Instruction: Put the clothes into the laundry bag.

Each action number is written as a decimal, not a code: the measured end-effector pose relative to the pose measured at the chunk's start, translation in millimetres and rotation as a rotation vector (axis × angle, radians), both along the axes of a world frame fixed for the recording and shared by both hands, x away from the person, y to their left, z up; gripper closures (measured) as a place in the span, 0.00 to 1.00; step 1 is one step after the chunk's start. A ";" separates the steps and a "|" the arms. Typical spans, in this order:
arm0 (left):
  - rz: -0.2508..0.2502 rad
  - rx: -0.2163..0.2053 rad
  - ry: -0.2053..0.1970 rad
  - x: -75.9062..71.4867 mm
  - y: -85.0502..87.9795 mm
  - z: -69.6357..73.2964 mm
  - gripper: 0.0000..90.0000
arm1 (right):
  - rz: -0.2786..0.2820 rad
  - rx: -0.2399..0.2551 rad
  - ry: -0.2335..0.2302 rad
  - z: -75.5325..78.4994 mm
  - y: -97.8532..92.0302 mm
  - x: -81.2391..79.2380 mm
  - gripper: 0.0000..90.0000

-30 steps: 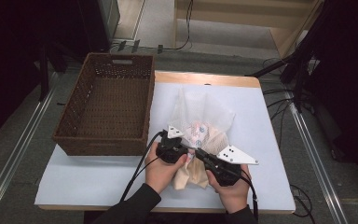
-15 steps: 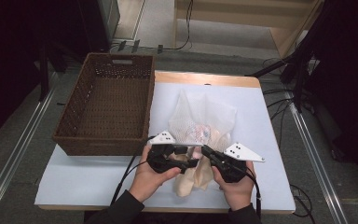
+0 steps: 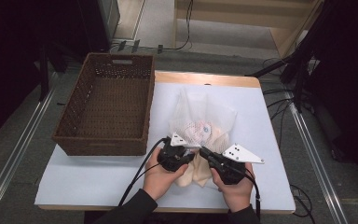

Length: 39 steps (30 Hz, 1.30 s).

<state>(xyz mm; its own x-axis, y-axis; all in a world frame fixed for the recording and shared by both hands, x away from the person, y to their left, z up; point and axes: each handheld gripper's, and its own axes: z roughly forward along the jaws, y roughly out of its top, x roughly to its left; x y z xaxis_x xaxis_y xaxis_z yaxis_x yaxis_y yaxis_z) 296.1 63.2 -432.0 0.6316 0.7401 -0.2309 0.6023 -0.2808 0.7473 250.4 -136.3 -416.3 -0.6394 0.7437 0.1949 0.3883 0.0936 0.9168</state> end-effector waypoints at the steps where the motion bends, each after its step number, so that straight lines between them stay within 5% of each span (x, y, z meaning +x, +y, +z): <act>1: 0.023 -0.028 -0.023 1.3 1.2 4.7 0.93 | 0.003 0.008 -0.004 1.1 0.7 -0.6 1.00; 4: 0.077 -0.088 -0.067 7.9 3.5 11.0 0.93 | 0.011 0.016 -0.012 6.0 3.1 -3.7 1.00; 7: 0.118 -0.054 -0.068 20.0 -0.8 0.2 0.92 | 0.017 0.012 -0.019 7.6 4.7 -4.9 1.00; 9: 0.134 -0.004 -0.032 30.5 -3.6 -14.0 0.88 | 0.013 0.000 -0.015 5.3 3.9 -3.7 1.00; 10: 0.129 0.002 0.008 36.9 -2.4 -23.6 0.85 | 0.009 0.000 -0.010 4.2 3.3 -3.0 1.00; 12: 0.108 -0.035 0.025 36.9 2.2 -26.5 0.77 | -0.006 -0.003 0.003 1.2 0.1 -0.8 1.00; 17: 0.007 -0.074 -0.032 14.7 7.3 -4.5 0.51 | -0.031 0.008 0.006 0.1 -8.6 3.2 1.00; 21: -0.036 -0.096 -0.034 -1.7 10.3 2.4 0.39 | -0.048 0.019 0.009 0.4 -12.9 5.2 1.00; 25: -0.077 -0.007 -0.021 -14.2 -6.4 -10.4 0.30 | -0.051 0.021 0.009 1.2 -10.1 5.2 1.00; 29: -0.057 0.172 -0.014 -16.7 -29.9 -31.0 0.25 | -0.039 0.009 0.018 -1.1 -3.8 4.4 1.00; 32: -0.035 0.283 -0.088 -21.4 -41.6 -36.0 0.26 | -0.037 0.004 0.018 -1.5 -3.1 4.2 1.00; 34: -0.016 0.362 -0.141 -25.7 -46.4 -36.5 0.37 | -0.039 0.006 0.016 -2.0 -4.7 5.0 1.00; 36: 0.021 0.336 -0.152 -24.0 -41.7 -36.0 0.56 | -0.042 0.009 0.021 -2.5 -6.2 5.1 1.00; 39: 0.025 0.244 -0.096 -15.7 -29.1 -31.1 0.80 | -0.041 0.010 0.019 -2.7 -7.2 4.9 1.00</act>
